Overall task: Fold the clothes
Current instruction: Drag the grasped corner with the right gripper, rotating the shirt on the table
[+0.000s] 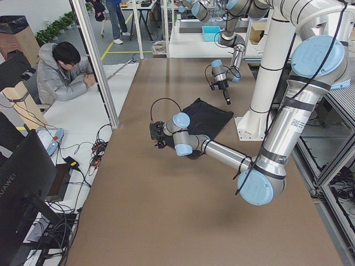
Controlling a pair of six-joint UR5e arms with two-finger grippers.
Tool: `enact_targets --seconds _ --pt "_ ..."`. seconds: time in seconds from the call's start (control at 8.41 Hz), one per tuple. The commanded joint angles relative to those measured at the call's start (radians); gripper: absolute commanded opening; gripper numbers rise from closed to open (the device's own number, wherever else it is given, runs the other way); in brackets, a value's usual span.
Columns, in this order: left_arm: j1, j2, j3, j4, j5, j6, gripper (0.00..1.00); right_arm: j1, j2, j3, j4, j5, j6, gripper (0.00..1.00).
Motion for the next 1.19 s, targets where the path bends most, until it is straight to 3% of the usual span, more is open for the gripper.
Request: enact_targets --seconds 0.0,0.36,0.71,1.07 --pt "0.004 0.021 -0.002 0.0 -0.01 0.0 1.0 0.059 -0.005 -0.008 -0.029 -0.009 -0.01 0.95" --pt "0.016 0.082 -0.032 -0.001 -0.062 -0.008 1.0 0.157 0.006 -0.009 -0.092 -0.049 -0.048 0.95" --pt "0.105 0.144 -0.089 -0.003 -0.044 -0.045 1.0 0.223 0.015 -0.009 -0.162 -0.087 -0.123 0.95" --pt "0.226 0.211 -0.172 0.0 0.049 -0.098 1.0 0.251 0.013 -0.011 -0.17 -0.104 -0.127 0.95"
